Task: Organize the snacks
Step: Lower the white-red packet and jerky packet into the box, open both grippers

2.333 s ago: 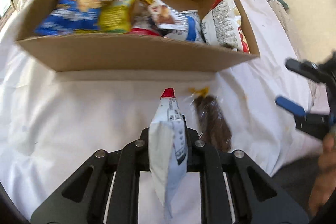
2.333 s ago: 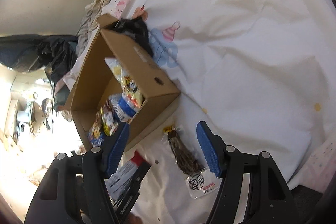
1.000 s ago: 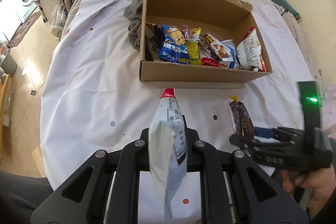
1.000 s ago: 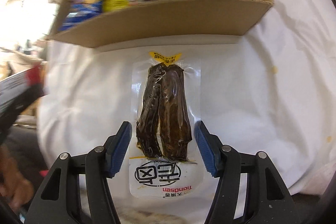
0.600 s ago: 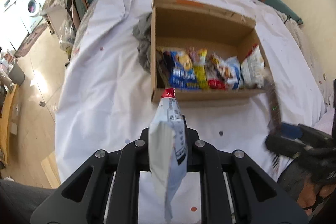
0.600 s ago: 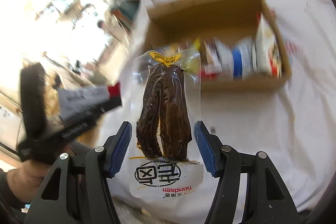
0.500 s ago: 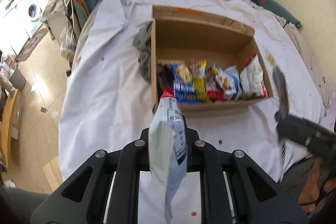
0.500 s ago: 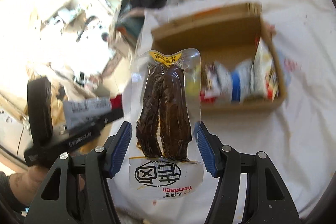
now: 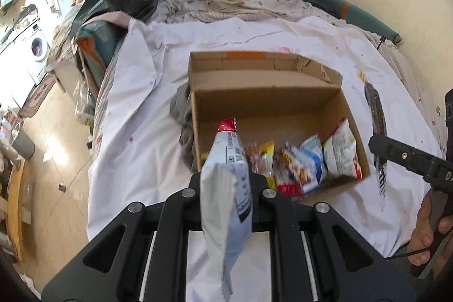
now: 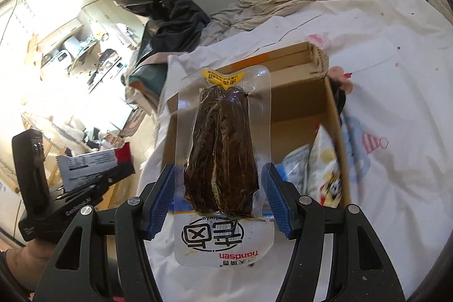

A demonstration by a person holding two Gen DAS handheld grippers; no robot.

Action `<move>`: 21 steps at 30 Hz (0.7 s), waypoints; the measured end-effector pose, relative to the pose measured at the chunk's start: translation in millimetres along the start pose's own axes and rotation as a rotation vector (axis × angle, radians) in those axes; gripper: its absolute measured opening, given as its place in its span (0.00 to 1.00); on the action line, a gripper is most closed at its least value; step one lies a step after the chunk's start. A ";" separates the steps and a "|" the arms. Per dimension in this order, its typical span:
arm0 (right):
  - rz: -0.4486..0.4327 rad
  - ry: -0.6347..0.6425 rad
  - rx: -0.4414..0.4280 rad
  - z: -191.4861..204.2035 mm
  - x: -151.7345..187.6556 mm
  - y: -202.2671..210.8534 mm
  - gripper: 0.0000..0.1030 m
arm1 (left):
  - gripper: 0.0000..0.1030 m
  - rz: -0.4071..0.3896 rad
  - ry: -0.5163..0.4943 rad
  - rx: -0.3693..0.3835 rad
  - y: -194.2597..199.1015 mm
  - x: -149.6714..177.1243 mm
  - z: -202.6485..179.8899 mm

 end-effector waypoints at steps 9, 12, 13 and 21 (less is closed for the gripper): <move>0.043 -0.073 0.103 -35.2 -7.9 -33.2 0.63 | 0.11 -0.012 -0.073 0.003 -49.7 -1.0 -9.6; 0.087 -0.062 0.125 -34.9 -3.6 -47.8 0.63 | 0.11 -0.008 -0.069 0.038 -52.8 -3.9 -11.8; 0.097 -0.058 0.123 -33.6 -2.6 -51.9 0.63 | 0.11 -0.009 -0.072 0.035 -53.3 -4.5 -12.1; 0.155 -0.016 0.137 -23.5 5.9 -70.8 0.65 | 0.12 -0.001 -0.101 0.032 -58.9 -3.9 -19.9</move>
Point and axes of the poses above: each gripper's, at about its wrist camera, not at the fingertips, and y roughly against the way its jaws point, z to its left, x to its underside, the point moved 2 cm from there along -y, roughly the way its jaws point, and after that the axes turned 5 degrees about x, right-handed, at the moved point
